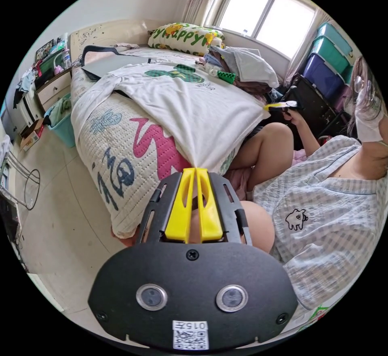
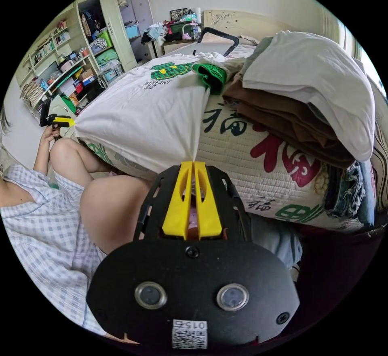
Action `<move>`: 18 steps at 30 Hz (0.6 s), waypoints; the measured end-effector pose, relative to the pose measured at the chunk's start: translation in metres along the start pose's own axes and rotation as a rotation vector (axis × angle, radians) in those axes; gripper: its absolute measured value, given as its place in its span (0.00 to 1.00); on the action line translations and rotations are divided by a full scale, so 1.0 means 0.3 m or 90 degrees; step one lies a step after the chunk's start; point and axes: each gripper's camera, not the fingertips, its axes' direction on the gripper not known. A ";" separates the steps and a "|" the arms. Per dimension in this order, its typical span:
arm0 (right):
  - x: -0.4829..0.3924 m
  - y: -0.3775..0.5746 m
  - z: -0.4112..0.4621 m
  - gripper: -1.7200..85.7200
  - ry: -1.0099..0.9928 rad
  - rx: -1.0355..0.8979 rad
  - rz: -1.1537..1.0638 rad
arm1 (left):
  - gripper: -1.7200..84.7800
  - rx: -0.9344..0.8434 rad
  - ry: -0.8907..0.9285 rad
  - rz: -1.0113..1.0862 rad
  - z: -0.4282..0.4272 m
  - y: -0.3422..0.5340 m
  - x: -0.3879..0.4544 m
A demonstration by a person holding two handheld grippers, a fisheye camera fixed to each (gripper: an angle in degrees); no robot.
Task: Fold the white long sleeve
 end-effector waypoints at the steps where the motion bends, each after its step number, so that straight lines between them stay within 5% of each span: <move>1: 0.007 -0.011 0.021 0.01 -0.010 -0.015 0.003 | 0.01 -0.005 0.003 0.001 0.012 -0.006 0.005; 9: 0.034 -0.092 0.036 0.04 0.001 -0.036 -0.021 | 0.03 -0.004 0.019 -0.016 -0.075 -0.015 0.027; 18: 0.064 -0.605 -0.201 0.08 -0.073 0.217 -0.102 | 0.10 0.150 -0.162 -0.019 -0.303 -0.561 -0.094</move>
